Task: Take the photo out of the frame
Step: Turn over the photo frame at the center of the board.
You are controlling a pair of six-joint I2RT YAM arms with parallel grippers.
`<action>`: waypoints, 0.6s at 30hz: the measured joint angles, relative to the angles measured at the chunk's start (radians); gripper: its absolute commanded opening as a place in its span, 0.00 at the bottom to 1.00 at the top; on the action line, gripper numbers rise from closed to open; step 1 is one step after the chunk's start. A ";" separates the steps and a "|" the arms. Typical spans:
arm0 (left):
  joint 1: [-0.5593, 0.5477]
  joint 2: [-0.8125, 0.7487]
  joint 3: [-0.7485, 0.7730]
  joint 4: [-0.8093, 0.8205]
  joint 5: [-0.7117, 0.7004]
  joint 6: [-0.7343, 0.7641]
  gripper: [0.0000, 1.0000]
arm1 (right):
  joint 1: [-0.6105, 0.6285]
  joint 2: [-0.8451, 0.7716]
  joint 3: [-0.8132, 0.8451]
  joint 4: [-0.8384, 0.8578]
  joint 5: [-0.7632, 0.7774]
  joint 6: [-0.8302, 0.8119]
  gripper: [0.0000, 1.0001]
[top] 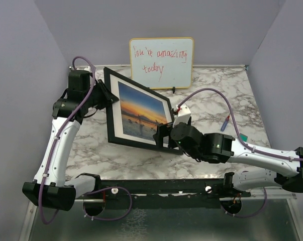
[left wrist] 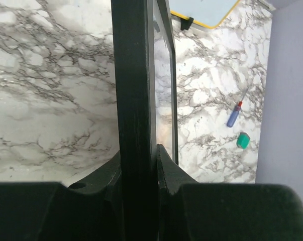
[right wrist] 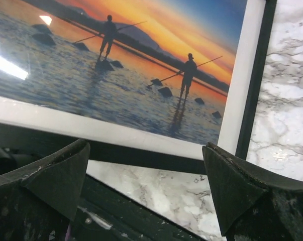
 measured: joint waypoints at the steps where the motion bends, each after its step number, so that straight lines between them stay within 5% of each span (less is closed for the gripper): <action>1: 0.000 0.006 0.026 -0.024 -0.013 0.007 0.00 | 0.000 -0.005 0.000 0.001 -0.015 0.006 0.98; 7: 0.000 0.061 0.180 -0.156 -0.076 0.034 0.00 | 0.000 -0.011 0.106 0.027 -0.120 0.013 0.98; 18: -0.041 0.181 0.528 -0.329 -0.228 0.083 0.00 | 0.000 0.312 0.719 -0.040 -0.320 0.007 0.98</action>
